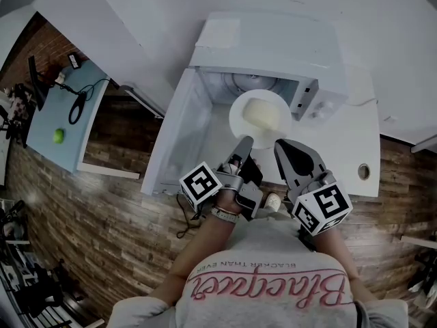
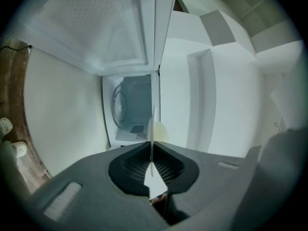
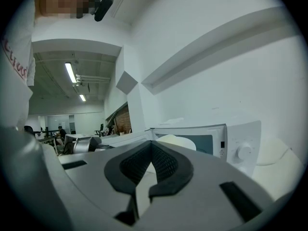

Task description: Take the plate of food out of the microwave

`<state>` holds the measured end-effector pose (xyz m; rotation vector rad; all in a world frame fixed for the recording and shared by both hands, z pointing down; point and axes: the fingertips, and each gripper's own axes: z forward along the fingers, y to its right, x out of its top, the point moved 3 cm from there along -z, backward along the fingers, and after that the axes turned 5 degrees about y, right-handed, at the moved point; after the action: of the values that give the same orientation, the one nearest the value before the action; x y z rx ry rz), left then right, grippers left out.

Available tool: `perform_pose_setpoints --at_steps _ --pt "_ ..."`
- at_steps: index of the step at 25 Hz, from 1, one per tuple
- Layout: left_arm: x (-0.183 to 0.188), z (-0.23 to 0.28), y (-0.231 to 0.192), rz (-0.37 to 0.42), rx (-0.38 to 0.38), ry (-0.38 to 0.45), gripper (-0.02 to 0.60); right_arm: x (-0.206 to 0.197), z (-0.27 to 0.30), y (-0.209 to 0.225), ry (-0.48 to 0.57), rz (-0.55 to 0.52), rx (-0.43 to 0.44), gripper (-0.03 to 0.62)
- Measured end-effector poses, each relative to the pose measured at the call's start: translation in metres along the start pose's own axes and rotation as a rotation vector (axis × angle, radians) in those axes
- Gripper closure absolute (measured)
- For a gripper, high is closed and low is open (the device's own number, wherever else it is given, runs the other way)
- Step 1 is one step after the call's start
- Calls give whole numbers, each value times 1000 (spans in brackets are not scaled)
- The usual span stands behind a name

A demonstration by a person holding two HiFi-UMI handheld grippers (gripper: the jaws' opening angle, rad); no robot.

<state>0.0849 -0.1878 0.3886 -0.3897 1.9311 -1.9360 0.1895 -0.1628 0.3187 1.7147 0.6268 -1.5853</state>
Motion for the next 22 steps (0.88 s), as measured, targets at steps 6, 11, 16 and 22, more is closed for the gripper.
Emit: perform_pose_setpoints --at_steps 6,11,16,22 --pt "-10 9 13 11 -22 -25 563 7 -6 7 24 3 -24 583" --pt "-15 18 17 28 -35 -37 563 11 -9 13 43 -11 -32 583" --pt "-21 27 22 28 -50 -47 563 15 -14 20 50 -55 -54 583" --pt "-27 35 29 29 -73 -61 563 22 -19 25 70 -82 -95 583"
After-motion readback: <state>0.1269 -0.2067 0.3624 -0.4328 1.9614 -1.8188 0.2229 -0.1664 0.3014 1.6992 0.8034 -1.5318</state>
